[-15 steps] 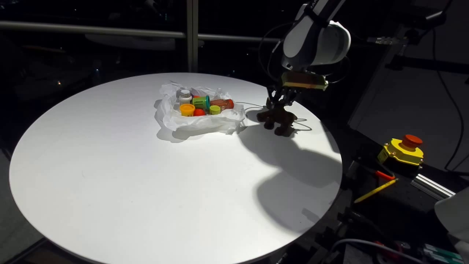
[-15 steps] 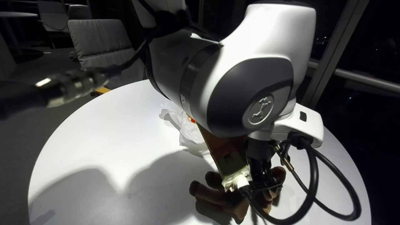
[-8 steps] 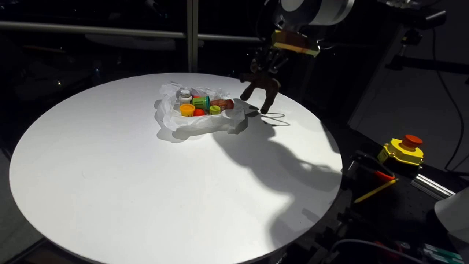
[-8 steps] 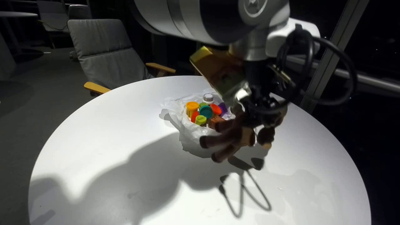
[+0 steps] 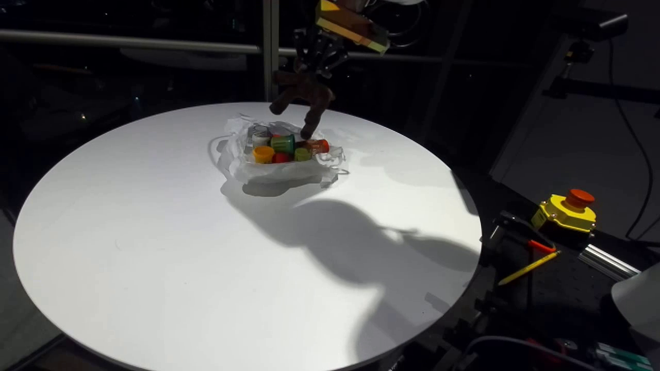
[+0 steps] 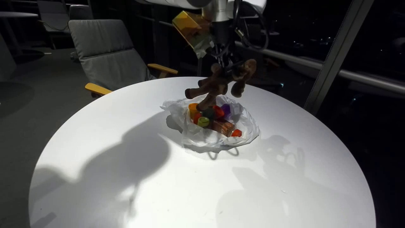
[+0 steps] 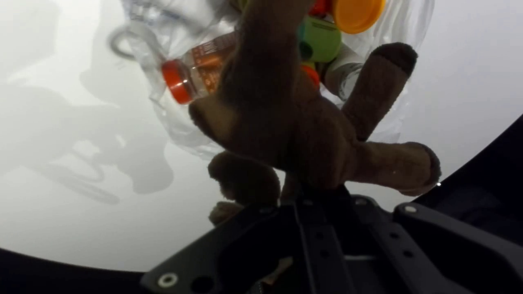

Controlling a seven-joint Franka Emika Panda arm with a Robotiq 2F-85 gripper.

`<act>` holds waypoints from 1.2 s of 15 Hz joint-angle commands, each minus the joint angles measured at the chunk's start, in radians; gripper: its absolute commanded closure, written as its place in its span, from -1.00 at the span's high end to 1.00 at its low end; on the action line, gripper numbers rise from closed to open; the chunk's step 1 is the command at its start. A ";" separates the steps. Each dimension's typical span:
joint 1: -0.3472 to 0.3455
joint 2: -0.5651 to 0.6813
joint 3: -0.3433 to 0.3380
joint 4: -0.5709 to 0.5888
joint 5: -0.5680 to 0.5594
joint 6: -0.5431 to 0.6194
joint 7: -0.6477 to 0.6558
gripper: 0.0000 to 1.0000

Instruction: Place the container, strawberry toy and moose toy inside the white plastic bag

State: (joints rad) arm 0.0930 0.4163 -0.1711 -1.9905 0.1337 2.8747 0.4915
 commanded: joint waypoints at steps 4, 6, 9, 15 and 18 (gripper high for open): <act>-0.092 0.230 0.161 0.233 0.177 -0.012 -0.037 -0.95; -0.107 0.272 0.197 0.269 0.206 -0.017 -0.050 -0.95; -0.090 0.315 0.183 0.295 0.196 -0.022 -0.040 -0.95; -0.056 0.296 0.114 0.248 0.157 -0.053 -0.025 -0.29; 0.005 0.214 0.050 0.189 0.097 -0.138 0.003 0.01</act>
State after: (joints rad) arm 0.0295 0.7186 -0.0459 -1.7375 0.2883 2.8231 0.4690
